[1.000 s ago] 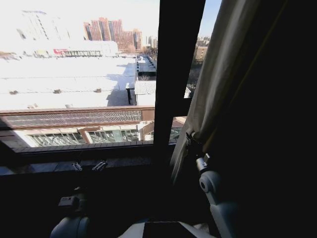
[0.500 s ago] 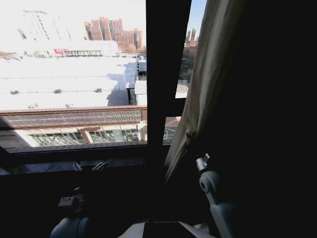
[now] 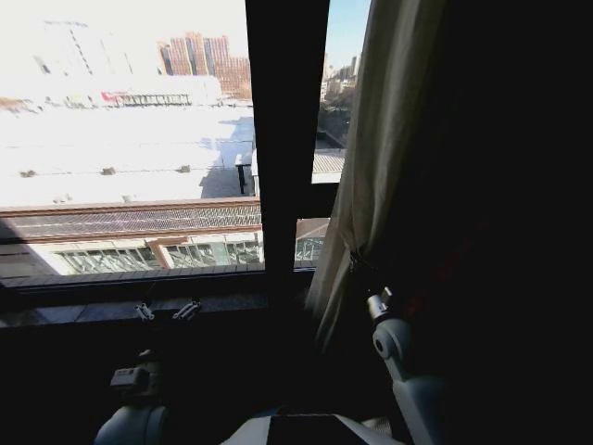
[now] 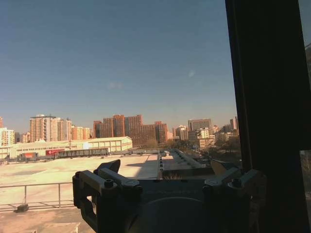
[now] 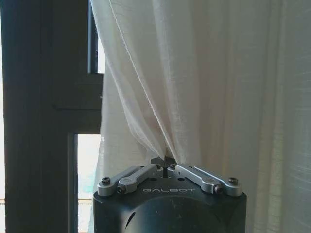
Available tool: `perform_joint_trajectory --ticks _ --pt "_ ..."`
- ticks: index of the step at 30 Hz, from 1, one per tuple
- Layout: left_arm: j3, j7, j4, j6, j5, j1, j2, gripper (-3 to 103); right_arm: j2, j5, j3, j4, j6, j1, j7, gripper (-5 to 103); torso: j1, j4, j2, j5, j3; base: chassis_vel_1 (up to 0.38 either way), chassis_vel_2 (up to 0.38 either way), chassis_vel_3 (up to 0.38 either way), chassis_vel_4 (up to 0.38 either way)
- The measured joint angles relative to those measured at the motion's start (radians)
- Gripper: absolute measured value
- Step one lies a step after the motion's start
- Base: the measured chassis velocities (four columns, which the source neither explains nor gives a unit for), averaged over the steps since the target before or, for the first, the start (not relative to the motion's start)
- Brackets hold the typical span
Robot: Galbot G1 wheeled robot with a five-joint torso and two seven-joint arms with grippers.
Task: Open the curtains by pulling them apart, changing their state from closed to fully open.
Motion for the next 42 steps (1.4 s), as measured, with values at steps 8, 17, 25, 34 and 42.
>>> perform_joint_trajectory --ticks 8,17,25,34,42 --pt "-0.003 0.0 0.005 -0.002 -0.003 -0.001 0.003 100 -0.024 0.033 0.148 -0.109 0.001 0.035 0.034 0 0.0 -0.0002 0.0 0.0006 0.0 0.0 0.0 0.0 0.0" --pt "0.002 0.0 0.013 -0.006 -0.005 -0.006 0.005 100 -0.057 0.059 0.269 -0.174 -0.004 0.064 0.086 0 0.0 -0.0003 0.0 0.0005 0.0 0.0 0.0 0.0 0.0" --pt "-0.003 0.0 0.021 -0.015 -0.013 -0.006 0.006 100 -0.068 0.055 0.34 -0.231 -0.039 0.096 0.17 0 0.0 0.0 0.0 0.0001 0.0 0.0 0.0 0.0 0.0" --pt "-0.002 0.0 0.022 -0.017 -0.016 -0.005 0.004 100 -0.077 0.054 0.392 -0.284 -0.047 0.107 0.216 0 0.0 -0.0003 0.0 0.0 0.0 0.0 0.0 0.0 0.0" --pt "0.001 -0.001 0.022 -0.017 -0.016 -0.005 0.002 100 -0.071 0.055 0.353 -0.225 -0.034 0.051 0.15 -1 0.0 -0.0007 0.0 0.0007 0.0 0.0 0.0 0.0 0.0"
